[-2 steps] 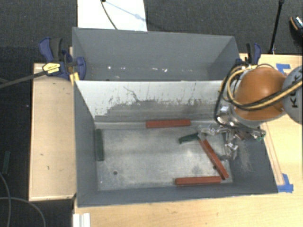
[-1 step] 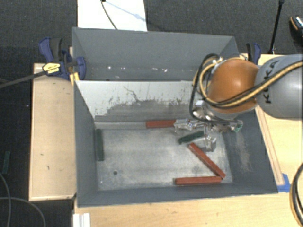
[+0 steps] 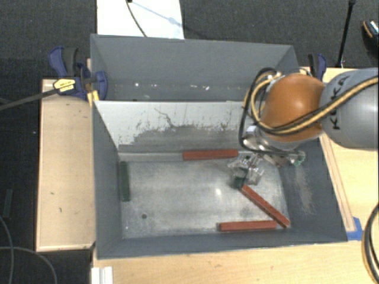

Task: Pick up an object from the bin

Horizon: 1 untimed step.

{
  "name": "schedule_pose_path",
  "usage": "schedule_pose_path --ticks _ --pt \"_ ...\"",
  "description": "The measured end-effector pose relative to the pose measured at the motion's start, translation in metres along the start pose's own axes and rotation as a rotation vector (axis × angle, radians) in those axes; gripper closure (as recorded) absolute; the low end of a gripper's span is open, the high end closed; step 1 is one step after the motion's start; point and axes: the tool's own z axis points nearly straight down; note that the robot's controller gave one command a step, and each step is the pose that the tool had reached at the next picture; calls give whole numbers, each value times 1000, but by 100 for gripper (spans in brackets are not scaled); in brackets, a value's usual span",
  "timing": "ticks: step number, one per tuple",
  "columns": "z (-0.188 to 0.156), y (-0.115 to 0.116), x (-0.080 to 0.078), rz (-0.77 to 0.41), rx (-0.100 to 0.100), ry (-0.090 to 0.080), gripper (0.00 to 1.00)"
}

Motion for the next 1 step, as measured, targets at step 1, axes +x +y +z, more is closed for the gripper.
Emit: schedule_pose_path --ticks 1 --pt "-145 16 13 10 8 -4 100"
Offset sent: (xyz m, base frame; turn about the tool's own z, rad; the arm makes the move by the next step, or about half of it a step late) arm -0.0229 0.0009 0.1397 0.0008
